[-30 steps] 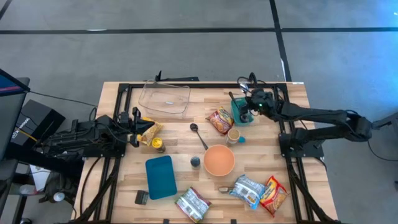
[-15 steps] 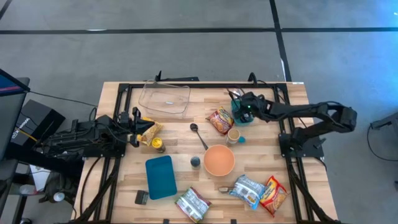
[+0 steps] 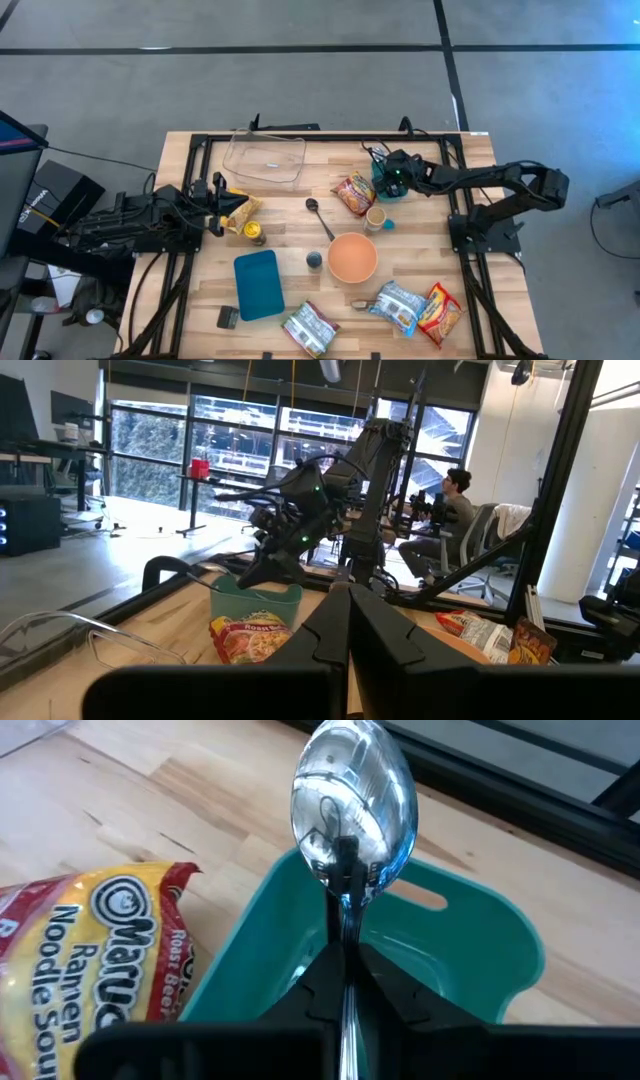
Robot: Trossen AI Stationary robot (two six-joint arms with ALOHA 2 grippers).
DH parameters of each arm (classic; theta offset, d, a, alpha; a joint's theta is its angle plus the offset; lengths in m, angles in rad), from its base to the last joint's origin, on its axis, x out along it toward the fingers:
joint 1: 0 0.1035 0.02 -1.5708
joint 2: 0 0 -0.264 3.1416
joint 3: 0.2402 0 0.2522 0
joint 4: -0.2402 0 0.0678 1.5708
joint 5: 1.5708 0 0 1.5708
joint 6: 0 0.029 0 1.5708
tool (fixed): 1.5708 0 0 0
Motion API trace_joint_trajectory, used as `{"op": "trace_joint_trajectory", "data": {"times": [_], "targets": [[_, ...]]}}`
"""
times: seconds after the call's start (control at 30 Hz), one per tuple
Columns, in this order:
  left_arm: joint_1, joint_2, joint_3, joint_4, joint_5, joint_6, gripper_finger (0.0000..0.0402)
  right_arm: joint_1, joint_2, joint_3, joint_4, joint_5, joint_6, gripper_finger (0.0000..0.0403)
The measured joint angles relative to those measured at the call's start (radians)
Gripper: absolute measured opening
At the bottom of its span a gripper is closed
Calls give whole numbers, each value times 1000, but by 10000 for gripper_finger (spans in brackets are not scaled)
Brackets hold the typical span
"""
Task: Pick & Place Food Item
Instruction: Put the silver spoon into the green bin, then put the gold seasoning bottle into the blue bin
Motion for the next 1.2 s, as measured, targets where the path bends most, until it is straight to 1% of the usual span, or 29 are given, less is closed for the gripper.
{"op": "trace_joint_trajectory", "data": {"times": [0.3,1.0,1.2], "targets": [[0,0,0,0,0,0,1,0,0,0,-3,-22,0,45],[0,0,0,0,0,0,1,0,-1,1,-3,-22,0,48],[0,0,0,0,0,0,1,0,-1,61,-76,-22,-16,48]]}}
